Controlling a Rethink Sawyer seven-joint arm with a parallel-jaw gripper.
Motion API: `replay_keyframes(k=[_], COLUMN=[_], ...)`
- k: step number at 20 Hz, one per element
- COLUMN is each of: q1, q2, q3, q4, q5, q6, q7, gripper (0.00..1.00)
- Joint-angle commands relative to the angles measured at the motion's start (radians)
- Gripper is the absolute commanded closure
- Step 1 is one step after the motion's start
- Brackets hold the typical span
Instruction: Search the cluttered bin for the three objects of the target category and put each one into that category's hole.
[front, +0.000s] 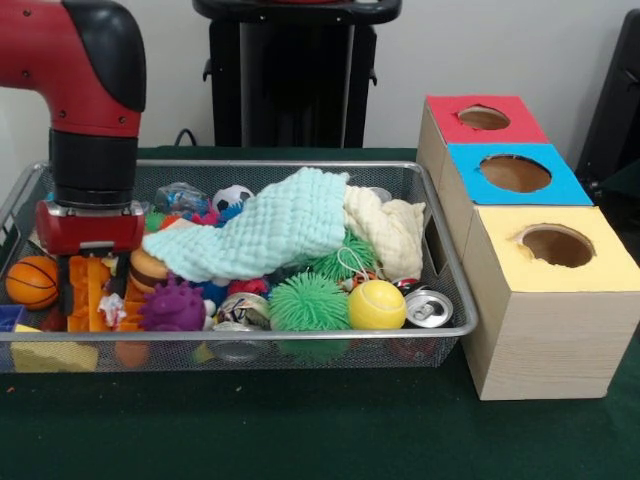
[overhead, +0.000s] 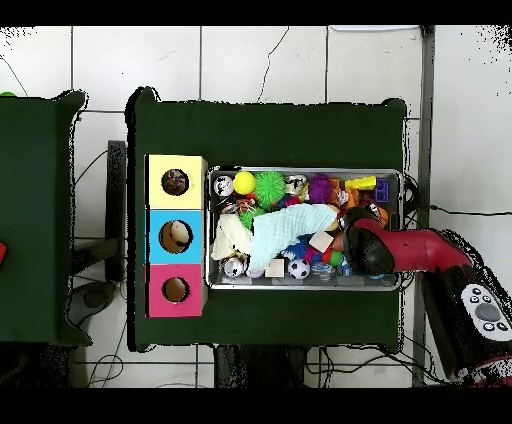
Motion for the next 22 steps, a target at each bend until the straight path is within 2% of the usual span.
replay_keyframes(k=[1,6,13,15,19,22], q1=[0.105,0.087,0.104,0.112,0.120,0.127], q2=[0.077,0.084,0.076,0.067,0.045,0.002], q3=[-0.033,-0.022,-0.030,-0.037,-0.033,-0.025], q4=[0.168,0.180,0.177,0.180,0.185,0.197], q5=[-0.053,-0.019,-0.031,-0.010,0.007,0.032], q6=[-0.050,-0.048,-0.062,-0.060,-0.023,0.034], q7=[0.109,0.111,0.102,0.125,0.116,0.099], gripper=[0.00,0.00,0.00,0.00,0.00,0.00])
